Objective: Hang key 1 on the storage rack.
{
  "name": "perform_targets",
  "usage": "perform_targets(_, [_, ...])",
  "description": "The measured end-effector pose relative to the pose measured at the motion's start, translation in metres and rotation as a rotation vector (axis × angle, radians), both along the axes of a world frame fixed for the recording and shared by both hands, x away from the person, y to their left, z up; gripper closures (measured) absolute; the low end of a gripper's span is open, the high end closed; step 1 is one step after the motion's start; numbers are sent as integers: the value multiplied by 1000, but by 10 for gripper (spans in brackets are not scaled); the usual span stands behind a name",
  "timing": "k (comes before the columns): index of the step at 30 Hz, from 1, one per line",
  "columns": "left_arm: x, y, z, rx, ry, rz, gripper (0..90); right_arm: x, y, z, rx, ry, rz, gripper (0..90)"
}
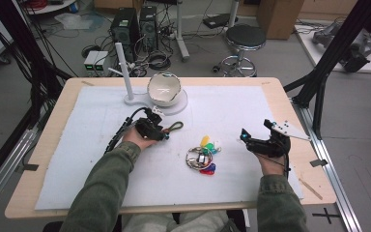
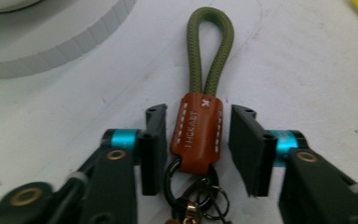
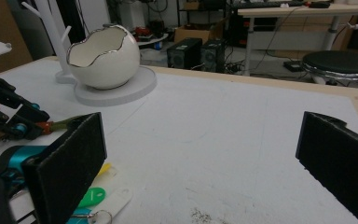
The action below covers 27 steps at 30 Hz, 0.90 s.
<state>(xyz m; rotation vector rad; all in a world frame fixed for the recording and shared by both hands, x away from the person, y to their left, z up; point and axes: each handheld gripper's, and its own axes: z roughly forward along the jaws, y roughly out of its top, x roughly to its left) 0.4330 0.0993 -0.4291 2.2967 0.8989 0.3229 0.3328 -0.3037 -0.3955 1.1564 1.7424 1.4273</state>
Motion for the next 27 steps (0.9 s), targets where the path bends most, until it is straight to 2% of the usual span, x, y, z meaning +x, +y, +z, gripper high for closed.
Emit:
perform_targets(3, [-1, -1, 0, 13, -25, -29, 661, 0, 0, 0, 2, 3, 1, 5])
perform_targets(6, [0, 0, 0, 0, -9, -28, 683, 0, -1, 0, 5, 4, -1, 5])
perform_targets(11, [-1, 0, 1, 8, -21, -44, 720, 0, -1, 0, 2, 1, 1, 5])
perform_targets(19, [2, 8, 3, -26, 21, -20, 733, 0, -1, 0, 5, 2, -2, 5])
perform_targets(24, [0, 13, 12, -56, 3, -10, 733, -1, -1, 0, 6, 2, -2, 5])
perform_targets(27, [-2, 16, 17, -58, -8, 0, 734, -1, -1, 0, 6, 3, -4, 5])
